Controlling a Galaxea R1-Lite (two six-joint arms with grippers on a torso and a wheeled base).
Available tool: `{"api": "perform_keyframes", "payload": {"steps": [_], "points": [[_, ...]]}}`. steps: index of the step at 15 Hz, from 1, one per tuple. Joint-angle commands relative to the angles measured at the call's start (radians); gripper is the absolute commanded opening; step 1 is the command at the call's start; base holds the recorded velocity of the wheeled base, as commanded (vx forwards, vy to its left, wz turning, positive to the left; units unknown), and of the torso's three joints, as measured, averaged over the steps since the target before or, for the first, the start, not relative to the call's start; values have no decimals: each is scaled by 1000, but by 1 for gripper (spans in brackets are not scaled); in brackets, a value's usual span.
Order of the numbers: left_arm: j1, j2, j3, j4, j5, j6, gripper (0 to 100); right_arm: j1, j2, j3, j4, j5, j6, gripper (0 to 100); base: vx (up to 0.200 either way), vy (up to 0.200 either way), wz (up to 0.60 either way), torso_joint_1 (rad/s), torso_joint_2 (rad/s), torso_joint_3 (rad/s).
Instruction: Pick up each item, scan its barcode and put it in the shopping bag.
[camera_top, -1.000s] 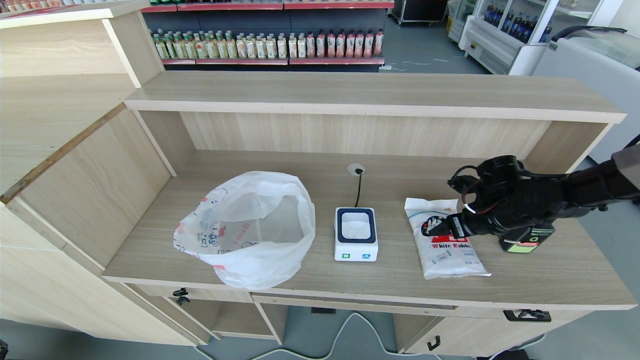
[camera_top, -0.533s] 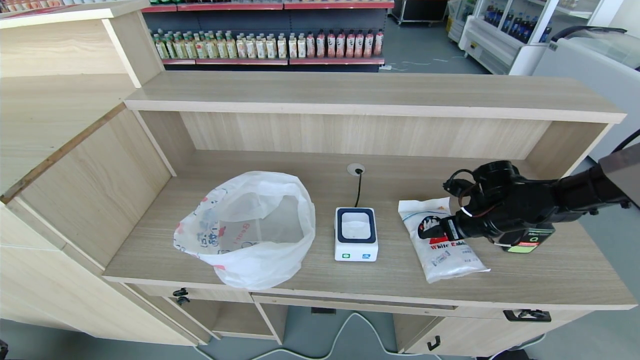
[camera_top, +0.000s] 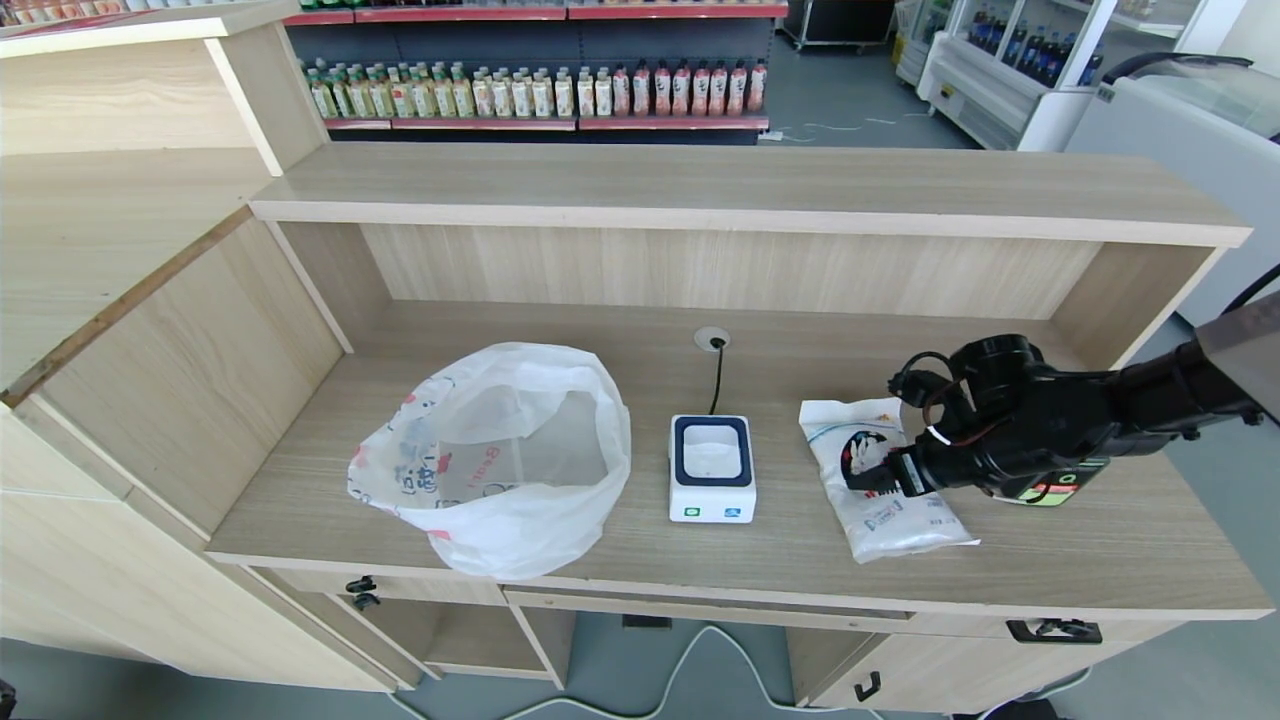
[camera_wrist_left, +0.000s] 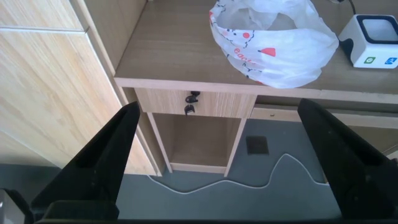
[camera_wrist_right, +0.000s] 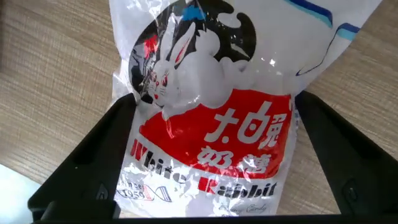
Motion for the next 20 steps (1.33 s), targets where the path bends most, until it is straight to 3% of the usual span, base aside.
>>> {"api": "perform_keyframes", "payload": {"steps": [1, 10, 14, 20], "points": [[0, 0, 0, 0, 0, 0, 100, -10, -8, 0, 0, 7, -2, 0, 0, 0, 0, 0, 0, 0], [0, 0, 0, 0, 0, 0, 100, -13, -139, 69, 11, 7, -10, 0, 0, 0, 0, 0, 0, 0], [-1, 0, 0, 0, 0, 0, 100, -7, -292, 143, -3, 13, -197, 0, 0, 0, 0, 0, 0, 0], [0, 0, 0, 0, 0, 0, 100, -53, -420, 287, -40, 34, -338, 0, 0, 0, 0, 0, 0, 0]]}}
